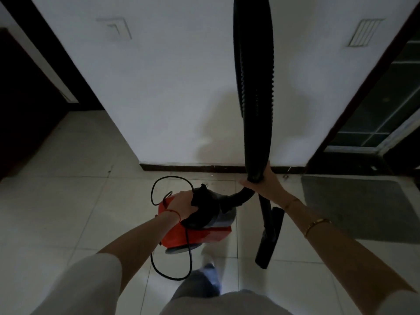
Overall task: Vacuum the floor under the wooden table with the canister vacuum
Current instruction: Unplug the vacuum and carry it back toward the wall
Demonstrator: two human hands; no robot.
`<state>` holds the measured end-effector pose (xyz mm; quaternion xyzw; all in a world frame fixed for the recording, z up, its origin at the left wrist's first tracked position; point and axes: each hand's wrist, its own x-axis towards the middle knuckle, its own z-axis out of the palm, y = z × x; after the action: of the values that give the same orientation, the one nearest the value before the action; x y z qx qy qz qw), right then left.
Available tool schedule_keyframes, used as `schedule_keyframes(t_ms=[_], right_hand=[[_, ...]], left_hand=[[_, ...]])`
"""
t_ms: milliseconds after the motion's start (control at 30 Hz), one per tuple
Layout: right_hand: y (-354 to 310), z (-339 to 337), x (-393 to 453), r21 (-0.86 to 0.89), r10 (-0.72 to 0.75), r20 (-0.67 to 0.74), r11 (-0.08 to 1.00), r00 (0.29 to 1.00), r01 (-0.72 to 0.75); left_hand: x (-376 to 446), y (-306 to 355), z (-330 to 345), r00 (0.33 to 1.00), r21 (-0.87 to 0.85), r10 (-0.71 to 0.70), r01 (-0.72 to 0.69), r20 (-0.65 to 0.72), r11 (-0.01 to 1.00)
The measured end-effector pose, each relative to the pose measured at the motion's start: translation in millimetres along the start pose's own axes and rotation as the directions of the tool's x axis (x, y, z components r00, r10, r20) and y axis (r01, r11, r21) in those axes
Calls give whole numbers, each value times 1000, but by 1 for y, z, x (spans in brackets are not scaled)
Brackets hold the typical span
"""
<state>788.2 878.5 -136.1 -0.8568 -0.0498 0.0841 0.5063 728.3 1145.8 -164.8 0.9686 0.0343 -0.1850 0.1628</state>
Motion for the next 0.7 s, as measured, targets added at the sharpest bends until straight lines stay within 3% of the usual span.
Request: schedule_keyframes(t_ms=[333,700], right_hand=[[43,22,189,-96,137,52,987,989,-131],[213,115,348,-95,179,87,981,980,-171]], left_hand=[[198,-30,-18,993,11,36,-38,112,999],[404,-106,108,978,29,43,-50,205,998]])
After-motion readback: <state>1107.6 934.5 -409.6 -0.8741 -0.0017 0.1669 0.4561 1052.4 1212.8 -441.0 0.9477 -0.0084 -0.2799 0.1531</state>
